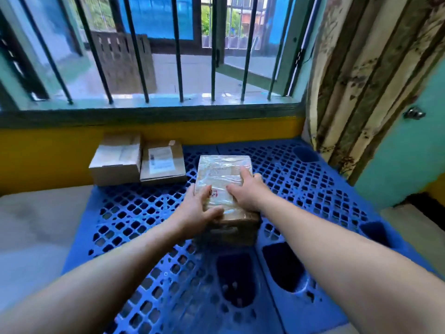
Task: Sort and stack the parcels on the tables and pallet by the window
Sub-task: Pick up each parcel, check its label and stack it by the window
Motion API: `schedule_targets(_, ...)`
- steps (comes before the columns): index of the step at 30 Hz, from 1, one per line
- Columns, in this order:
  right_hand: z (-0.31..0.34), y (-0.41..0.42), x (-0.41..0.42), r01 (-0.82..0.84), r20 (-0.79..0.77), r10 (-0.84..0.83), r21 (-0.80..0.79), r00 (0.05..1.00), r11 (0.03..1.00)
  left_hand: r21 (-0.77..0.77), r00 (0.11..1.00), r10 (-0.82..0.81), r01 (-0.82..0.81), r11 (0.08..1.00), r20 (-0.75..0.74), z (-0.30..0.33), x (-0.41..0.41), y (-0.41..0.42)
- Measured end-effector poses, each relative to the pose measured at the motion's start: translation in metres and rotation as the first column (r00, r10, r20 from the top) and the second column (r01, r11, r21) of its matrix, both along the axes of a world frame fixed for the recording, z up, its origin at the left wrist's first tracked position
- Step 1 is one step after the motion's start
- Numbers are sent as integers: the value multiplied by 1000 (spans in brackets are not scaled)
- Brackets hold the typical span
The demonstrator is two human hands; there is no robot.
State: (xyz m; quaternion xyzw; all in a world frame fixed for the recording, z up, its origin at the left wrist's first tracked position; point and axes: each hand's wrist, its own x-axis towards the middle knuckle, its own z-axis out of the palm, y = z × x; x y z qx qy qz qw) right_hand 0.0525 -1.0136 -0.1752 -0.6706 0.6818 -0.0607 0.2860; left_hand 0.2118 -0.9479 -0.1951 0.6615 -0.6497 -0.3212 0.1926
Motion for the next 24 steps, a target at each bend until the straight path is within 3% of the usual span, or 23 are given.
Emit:
schedule_targets(11,-6,-129,26,-165,34,166,-33,986,986,-35,972,184,-181,983,148,-2,15,-100)
schedule_targets(24,-10,-206,58,-238,96,245,-77,965,968,40,917,241,-267,963,318,4,40,-169)
